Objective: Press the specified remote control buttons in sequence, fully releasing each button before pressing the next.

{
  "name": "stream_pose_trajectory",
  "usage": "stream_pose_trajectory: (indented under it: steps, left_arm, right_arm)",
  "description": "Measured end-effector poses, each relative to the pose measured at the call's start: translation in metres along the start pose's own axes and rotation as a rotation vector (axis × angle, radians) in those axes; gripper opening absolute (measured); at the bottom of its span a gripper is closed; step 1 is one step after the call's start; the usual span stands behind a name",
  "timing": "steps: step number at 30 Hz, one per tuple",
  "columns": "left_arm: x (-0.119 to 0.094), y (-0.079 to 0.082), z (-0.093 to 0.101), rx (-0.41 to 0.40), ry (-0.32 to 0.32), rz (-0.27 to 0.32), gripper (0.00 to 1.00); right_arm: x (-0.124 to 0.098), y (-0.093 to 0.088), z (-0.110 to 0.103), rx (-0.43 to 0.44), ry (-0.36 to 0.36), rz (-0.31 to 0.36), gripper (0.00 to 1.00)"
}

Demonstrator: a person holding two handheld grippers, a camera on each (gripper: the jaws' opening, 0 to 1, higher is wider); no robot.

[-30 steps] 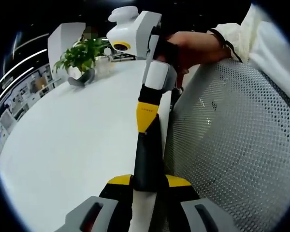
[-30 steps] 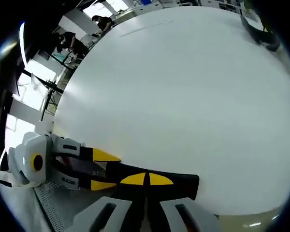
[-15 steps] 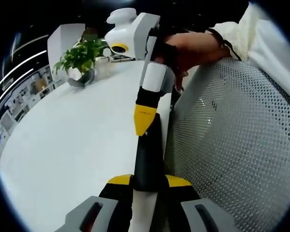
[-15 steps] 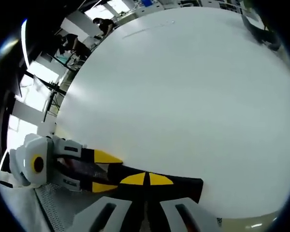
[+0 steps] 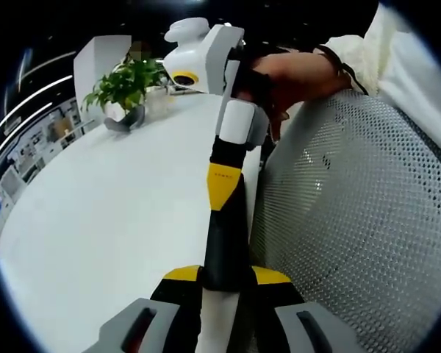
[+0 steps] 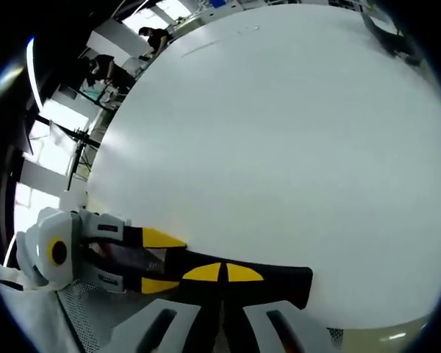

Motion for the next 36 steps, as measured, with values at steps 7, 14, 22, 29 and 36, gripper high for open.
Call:
stream_pose_trajectory:
  steps: [7, 14, 22, 29, 36]
  left_arm:
    - [0.0001, 0.0002, -0.0009, 0.006, 0.003, -0.001, 0.24]
    - [0.0006, 0.0002, -0.0009, 0.017, 0.002, -0.006, 0.24]
    - [-0.0007, 0.0015, -0.0059, -0.010, 0.020, -0.023, 0.24]
    - [-0.0011, 0.0006, -0.0059, -0.017, 0.026, -0.023, 0.24]
    - [-0.0010, 0.0005, -0.0067, -0.019, 0.027, -0.021, 0.25]
  right_arm:
    - [0.0020, 0.0008, -0.0018, -0.041, -0.015, 0.012, 0.00]
    - [0.0025, 0.0012, -0.0001, -0.046, -0.011, 0.015, 0.00]
    - [-0.0051, 0.0056, 0.0009, -0.023, -0.012, 0.044, 0.00]
    - [-0.0040, 0.0026, -0.0020, 0.012, 0.012, 0.020, 0.00]
    - [-0.0034, 0.0003, -0.0027, -0.002, 0.009, -0.015, 0.00]
Point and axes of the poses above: the point that each gripper's makers call its tool centre point, and the gripper's own axes: x roughly forward along the fingers, z roughly to its right, y roughly out of its top, the point moved 8 cm from there along -x, roughly backward along the fingers, and after that the axes turned 11 degrees about z, right-handed, at the moved point
